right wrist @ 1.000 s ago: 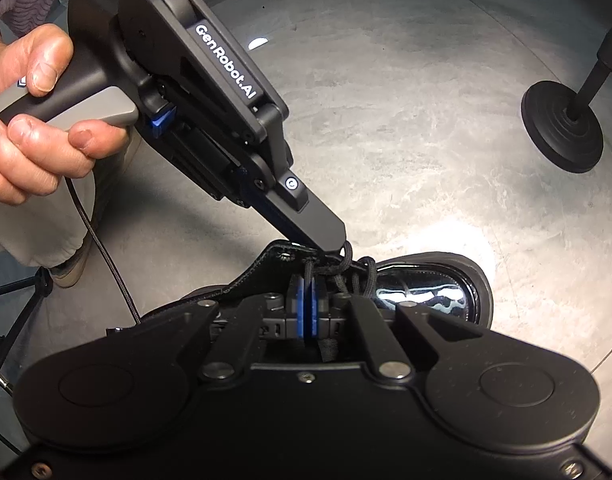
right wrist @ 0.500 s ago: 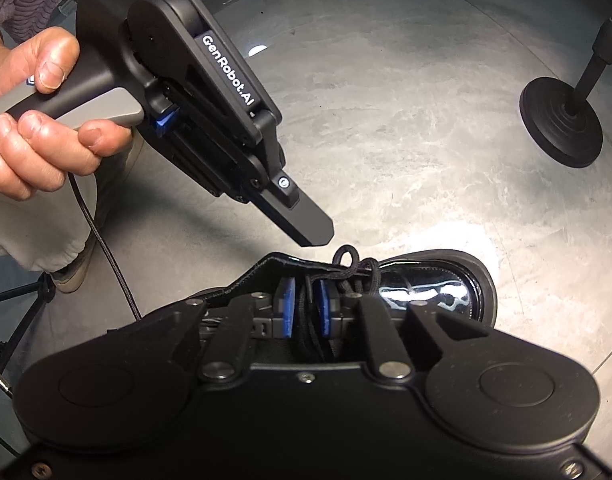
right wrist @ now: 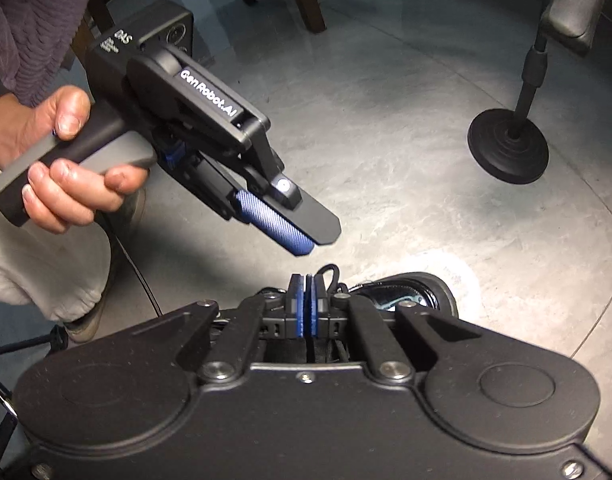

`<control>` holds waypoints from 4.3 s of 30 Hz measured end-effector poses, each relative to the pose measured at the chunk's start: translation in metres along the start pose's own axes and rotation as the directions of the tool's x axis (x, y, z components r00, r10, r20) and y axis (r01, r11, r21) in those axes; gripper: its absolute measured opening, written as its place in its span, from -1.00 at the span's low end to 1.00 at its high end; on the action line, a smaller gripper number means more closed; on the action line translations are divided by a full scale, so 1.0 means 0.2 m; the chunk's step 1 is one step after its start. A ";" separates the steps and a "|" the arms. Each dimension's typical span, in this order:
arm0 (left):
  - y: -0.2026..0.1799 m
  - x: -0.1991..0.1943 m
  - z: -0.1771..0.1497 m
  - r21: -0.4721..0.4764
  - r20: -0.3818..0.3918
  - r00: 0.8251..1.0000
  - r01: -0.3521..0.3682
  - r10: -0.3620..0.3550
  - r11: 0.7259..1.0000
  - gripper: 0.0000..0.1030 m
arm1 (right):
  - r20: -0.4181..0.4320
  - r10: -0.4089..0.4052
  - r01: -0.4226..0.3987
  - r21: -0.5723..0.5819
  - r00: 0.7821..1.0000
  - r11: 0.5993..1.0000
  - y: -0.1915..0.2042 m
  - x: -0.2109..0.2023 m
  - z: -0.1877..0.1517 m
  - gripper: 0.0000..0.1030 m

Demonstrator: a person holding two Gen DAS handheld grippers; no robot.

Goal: Lace up shoes with both hands

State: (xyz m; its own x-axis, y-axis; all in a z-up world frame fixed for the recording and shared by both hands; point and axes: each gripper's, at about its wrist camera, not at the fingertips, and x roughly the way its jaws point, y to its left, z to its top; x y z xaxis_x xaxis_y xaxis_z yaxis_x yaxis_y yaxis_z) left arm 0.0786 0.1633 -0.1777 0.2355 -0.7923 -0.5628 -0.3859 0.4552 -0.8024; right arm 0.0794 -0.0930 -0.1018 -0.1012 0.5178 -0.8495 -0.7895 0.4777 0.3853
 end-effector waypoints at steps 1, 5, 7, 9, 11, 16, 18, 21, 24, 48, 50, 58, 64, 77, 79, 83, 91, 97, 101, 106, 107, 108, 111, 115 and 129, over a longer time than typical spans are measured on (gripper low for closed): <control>-0.02 0.00 -0.01 0.049 0.000 1.000 -0.007 0.007 0.999 -0.01 | 0.007 0.004 -0.005 0.040 1.000 0.999 -0.03 0.00 0.00 -0.93; -0.09 -0.03 -0.05 0.282 0.064 0.994 -0.098 0.083 0.954 0.00 | 0.062 0.032 -0.044 0.214 0.998 0.976 -0.17 -0.02 -0.02 -0.94; -0.13 -0.03 -0.08 0.369 0.062 0.995 -0.099 0.082 0.924 0.00 | 0.125 0.056 -0.093 0.316 0.991 0.944 -0.25 -0.06 -0.04 -0.93; -0.21 -0.02 -0.12 0.464 0.070 0.995 -0.092 0.067 0.881 0.00 | 0.196 0.079 -0.151 0.384 0.977 0.911 -0.31 -0.10 -0.04 -0.93; -0.31 -0.01 -0.17 0.589 0.092 0.995 -0.084 0.037 0.804 0.00 | 0.272 0.104 -0.215 0.420 0.957 0.882 -0.34 -0.14 -0.05 -0.93; -0.43 0.04 -0.23 0.685 0.093 0.996 -0.052 -0.016 0.726 -0.02 | 0.352 0.139 -0.285 0.404 0.925 0.869 -0.32 -0.19 -0.02 -0.93; -0.44 0.06 -0.24 0.687 0.099 0.995 -0.052 -0.023 0.725 -0.93 | 0.357 0.129 -0.275 0.397 0.925 0.876 -0.32 -0.19 0.00 -0.93; -0.41 0.06 -0.23 0.651 0.106 0.994 -0.060 -0.013 0.757 -0.95 | 0.333 0.132 -0.260 0.377 0.934 0.889 -0.30 -0.18 0.01 -0.90; -0.38 0.03 -0.22 0.605 0.129 0.991 -0.065 -0.017 0.794 -0.95 | 0.303 0.098 -0.214 0.378 0.948 0.900 -0.28 -0.18 0.00 -0.68; -0.25 0.08 -0.28 0.716 0.080 0.934 -0.298 0.349 0.632 0.25 | 0.046 0.004 -0.017 0.296 0.999 0.955 -0.16 0.00 -0.11 -0.94; -0.25 0.14 -0.31 0.755 0.085 0.920 -0.310 0.383 0.577 0.03 | 0.000 0.012 -0.012 0.242 1.000 0.970 -0.11 0.03 -0.13 -0.94; -0.12 0.10 -0.23 0.591 0.012 0.953 -0.251 0.302 0.767 -0.93 | -0.158 0.034 -0.018 0.102 0.987 0.995 -0.01 0.16 -0.12 -0.94; -0.07 0.08 -0.18 0.503 -0.031 0.959 -0.228 0.281 0.834 -0.93 | -0.247 0.059 -0.058 0.012 0.967 0.998 -0.03 0.23 -0.03 -0.94; -0.32 0.21 -0.42 0.861 0.123 0.874 -0.330 0.471 0.386 -0.92 | -0.358 0.107 -0.144 -0.076 0.928 0.987 -0.04 0.31 0.03 -0.94; -0.33 0.23 -0.45 0.881 0.147 0.864 -0.336 0.482 0.333 -0.92 | -0.342 0.099 -0.134 -0.080 0.934 0.988 -0.05 0.30 0.04 -0.94; -0.34 0.24 -0.48 0.894 0.165 0.856 -0.339 0.491 0.292 -0.92 | -0.335 0.102 -0.140 -0.091 0.937 0.986 -0.04 0.24 0.04 -0.93; -0.35 0.24 -0.48 0.898 0.176 0.850 -0.345 0.496 0.273 -0.92 | -0.337 0.097 -0.141 -0.106 0.937 0.984 -0.02 0.25 0.06 -0.93; -0.34 0.24 -0.46 0.881 0.155 0.855 -0.346 0.494 0.323 -0.91 | -0.335 0.100 -0.143 -0.105 0.937 0.984 -0.02 0.26 0.06 -0.93; -0.28 0.20 -0.33 0.778 0.060 0.880 -0.337 0.471 0.530 -0.91 | -0.328 0.106 -0.137 -0.072 0.939 0.988 -0.05 0.26 0.06 -0.93; -0.23 0.17 -0.25 0.679 -0.005 0.896 -0.323 0.443 0.660 -0.91 | -0.329 0.114 -0.147 -0.077 0.938 0.986 -0.05 0.26 0.06 -0.93; -0.23 0.17 -0.24 0.671 -0.011 0.898 -0.320 0.440 0.669 -0.91 | -0.330 0.117 -0.150 -0.074 0.937 0.986 -0.05 0.26 0.06 -0.93; -0.23 0.17 -0.24 0.664 -0.015 0.899 -0.318 0.437 0.676 -0.91 | -0.331 0.119 -0.151 -0.074 0.936 0.986 -0.05 0.26 0.07 -0.93; -0.22 0.17 -0.24 0.657 -0.017 0.900 -0.318 0.436 0.683 -0.91 | -0.336 0.111 -0.144 -0.073 0.935 0.987 -0.05 0.27 0.07 -0.93; -0.22 0.17 -0.23 0.654 -0.019 0.900 -0.318 0.435 0.686 -0.91 | -0.342 0.112 -0.144 -0.070 0.933 0.987 -0.05 0.28 0.06 -0.93; -0.25 0.18 -0.27 0.714 0.009 0.891 -0.324 0.455 0.621 -0.91 | -0.351 0.119 -0.149 -0.060 0.929 0.987 -0.05 0.31 0.07 -0.93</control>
State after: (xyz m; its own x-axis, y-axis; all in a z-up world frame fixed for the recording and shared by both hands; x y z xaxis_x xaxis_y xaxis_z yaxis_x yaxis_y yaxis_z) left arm 0.0581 0.0896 -0.1475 0.0428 -0.4949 -0.8679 0.3209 0.8294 -0.4572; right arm 0.0903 -0.0556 -0.1536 -0.4006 0.2888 -0.8696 -0.8002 0.3520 0.4856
